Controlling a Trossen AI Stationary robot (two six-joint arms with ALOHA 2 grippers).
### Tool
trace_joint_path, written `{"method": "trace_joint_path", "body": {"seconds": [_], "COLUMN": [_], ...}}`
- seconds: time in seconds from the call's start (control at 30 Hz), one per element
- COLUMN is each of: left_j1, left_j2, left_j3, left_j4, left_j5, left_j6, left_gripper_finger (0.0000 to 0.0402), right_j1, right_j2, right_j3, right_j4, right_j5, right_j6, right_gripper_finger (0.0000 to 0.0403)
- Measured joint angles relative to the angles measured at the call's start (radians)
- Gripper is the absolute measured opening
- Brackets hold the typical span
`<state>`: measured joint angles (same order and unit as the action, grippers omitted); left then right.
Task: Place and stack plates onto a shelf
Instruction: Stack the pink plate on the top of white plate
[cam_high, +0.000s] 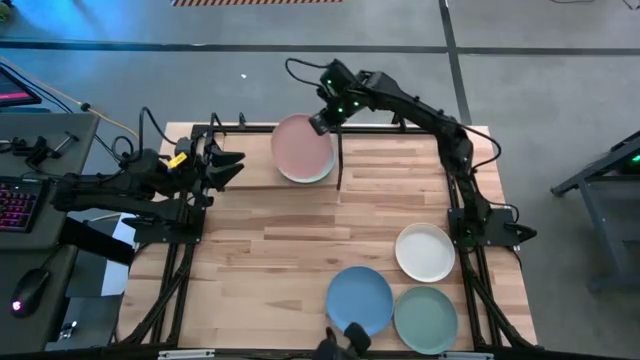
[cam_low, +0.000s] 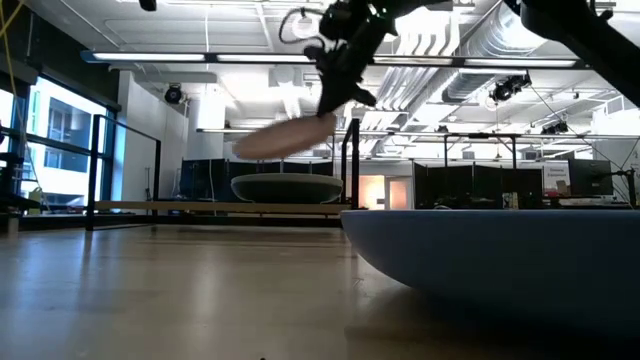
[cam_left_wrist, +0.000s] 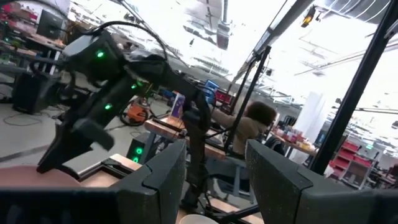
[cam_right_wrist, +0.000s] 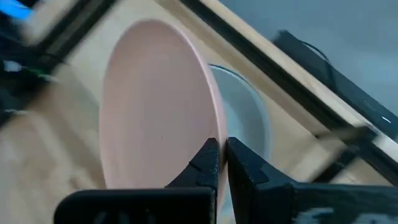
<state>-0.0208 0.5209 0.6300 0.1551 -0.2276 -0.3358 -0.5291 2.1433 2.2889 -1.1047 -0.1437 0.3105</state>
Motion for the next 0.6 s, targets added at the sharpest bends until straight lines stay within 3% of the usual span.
{"method": "trace_joint_path", "body": {"seconds": [0.1, 0.6], "left_j1": [0.000, 0.001], "left_j2": [0.000, 0.001], "left_j3": [0.000, 0.000], "left_j4": [0.000, 0.000], "left_j5": [0.000, 0.000], "left_j6": [-0.002, -0.002], "left_gripper_finger": [0.0157, 0.0157], "right_j1": [-0.013, -0.001], "right_j2": [0.000, 0.031], "right_j3": [-0.038, -0.048], "right_j4": [-0.033, 0.011], "right_j5": [0.043, 0.037], "right_j6": [0.003, 0.063], "right_gripper_finger": [0.0000, 0.0000]}}
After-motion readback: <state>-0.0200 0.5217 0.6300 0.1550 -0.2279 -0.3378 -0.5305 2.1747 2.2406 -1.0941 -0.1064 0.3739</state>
